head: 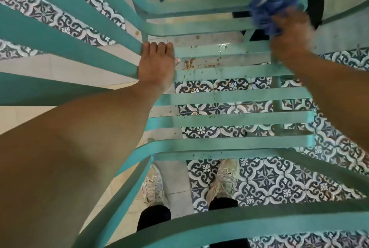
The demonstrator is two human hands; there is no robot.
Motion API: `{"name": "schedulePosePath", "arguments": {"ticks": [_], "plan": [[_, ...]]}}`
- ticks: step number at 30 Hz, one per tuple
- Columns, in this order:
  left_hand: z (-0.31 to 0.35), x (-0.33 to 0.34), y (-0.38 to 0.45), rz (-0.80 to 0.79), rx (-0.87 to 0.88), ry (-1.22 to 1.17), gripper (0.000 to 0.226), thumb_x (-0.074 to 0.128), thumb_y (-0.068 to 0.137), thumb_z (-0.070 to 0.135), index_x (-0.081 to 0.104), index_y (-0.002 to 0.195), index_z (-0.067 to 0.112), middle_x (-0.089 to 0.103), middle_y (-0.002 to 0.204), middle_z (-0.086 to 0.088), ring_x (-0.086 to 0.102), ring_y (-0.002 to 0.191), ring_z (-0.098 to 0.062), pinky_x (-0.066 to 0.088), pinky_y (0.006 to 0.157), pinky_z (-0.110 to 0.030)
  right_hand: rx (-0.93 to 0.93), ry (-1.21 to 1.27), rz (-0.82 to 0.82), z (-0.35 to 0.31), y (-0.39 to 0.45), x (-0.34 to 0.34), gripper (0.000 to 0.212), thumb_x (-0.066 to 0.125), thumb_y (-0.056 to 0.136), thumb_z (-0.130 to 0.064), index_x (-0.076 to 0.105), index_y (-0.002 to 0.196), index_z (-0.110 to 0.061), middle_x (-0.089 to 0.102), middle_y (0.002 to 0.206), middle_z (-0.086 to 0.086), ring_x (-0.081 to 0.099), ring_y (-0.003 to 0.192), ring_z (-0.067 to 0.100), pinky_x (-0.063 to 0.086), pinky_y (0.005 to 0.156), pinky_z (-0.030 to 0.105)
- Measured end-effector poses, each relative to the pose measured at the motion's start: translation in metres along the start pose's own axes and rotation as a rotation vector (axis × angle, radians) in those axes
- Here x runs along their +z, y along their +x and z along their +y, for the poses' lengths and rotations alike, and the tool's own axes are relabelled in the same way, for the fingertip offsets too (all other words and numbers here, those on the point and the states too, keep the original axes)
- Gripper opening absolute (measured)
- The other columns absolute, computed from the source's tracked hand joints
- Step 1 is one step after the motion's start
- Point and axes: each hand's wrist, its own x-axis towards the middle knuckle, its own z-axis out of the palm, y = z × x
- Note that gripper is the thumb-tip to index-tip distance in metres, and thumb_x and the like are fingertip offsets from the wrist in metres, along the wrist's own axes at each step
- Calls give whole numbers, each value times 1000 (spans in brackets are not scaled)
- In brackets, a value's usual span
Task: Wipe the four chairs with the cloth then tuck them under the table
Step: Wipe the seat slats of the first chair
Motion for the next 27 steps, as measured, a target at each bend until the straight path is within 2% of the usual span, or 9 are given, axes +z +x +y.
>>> {"name": "schedulePosePath", "arguments": {"ticks": [3, 7, 10, 12, 14, 18, 21, 25, 27], "plan": [[-2, 1, 0, 8, 0, -16, 42, 41, 100, 27, 44, 131, -2, 54, 122, -23, 47, 113, -41, 26, 109, -50, 165, -96, 16, 0, -8, -4, 40, 39, 86, -23, 57, 117, -4, 47, 128, 29, 46, 112, 47, 40, 93, 51], [-5, -1, 0, 36, 16, -26, 45, 31, 99, 32, 50, 124, 0, 57, 119, -24, 50, 112, -41, 28, 107, -49, -161, 61, -57, -131, -48, 35, 38, 41, 87, -28, 58, 116, -11, 55, 120, 21, 51, 109, 37, 46, 90, 44], [-6, 0, -1, 32, 49, -46, 50, 25, 88, 26, 57, 119, 2, 60, 113, -25, 51, 111, -40, 28, 105, -46, -230, 147, -124, -208, -67, 50, 42, 45, 86, -25, 53, 127, -18, 55, 122, 16, 51, 113, 33, 47, 84, 39], [-7, 2, 0, 21, 35, -27, 42, 35, 95, 25, 53, 124, 1, 58, 116, -26, 50, 112, -41, 27, 107, -47, -285, 103, -130, -190, -68, 43, 43, 44, 88, -27, 49, 130, -19, 53, 124, 17, 53, 111, 35, 49, 84, 41], [-6, 3, 1, 26, 17, -4, 45, 38, 100, 31, 47, 128, -2, 56, 119, -27, 49, 113, -43, 26, 107, -49, -244, 5, -133, -129, -64, 32, 38, 43, 91, -27, 46, 127, -16, 51, 124, 20, 53, 109, 37, 48, 82, 44], [-6, 5, 3, 33, 23, 4, 48, 36, 101, 34, 44, 130, -3, 55, 122, -28, 48, 114, -43, 25, 109, -51, 242, -100, -12, 9, -77, -1, 47, 43, 90, -35, 41, 129, -9, 49, 120, 31, 53, 105, 50, 45, 82, 55], [-5, 6, 3, 32, 17, -7, 47, 37, 101, 35, 45, 130, -2, 55, 123, -26, 48, 115, -42, 26, 109, -49, 366, -99, -37, 11, -89, -3, 49, 38, 94, -37, 37, 132, -6, 43, 130, 32, 52, 108, 52, 44, 85, 55], [-8, 6, 6, 32, 29, -18, 42, 44, 98, 32, 48, 126, 1, 56, 122, -25, 50, 114, -41, 28, 105, -46, -124, -126, -149, -137, -114, 41, 35, 38, 99, -21, 41, 130, -5, 45, 127, 25, 56, 101, 36, 52, 69, 40], [-10, 7, 8, 14, 42, -18, 37, 45, 96, 22, 47, 126, 1, 56, 123, -26, 50, 115, -41, 28, 102, -45, -239, -40, -220, -207, -131, 62, 35, 41, 94, -20, 41, 126, -7, 48, 124, 19, 55, 104, 33, 48, 72, 38]]}}
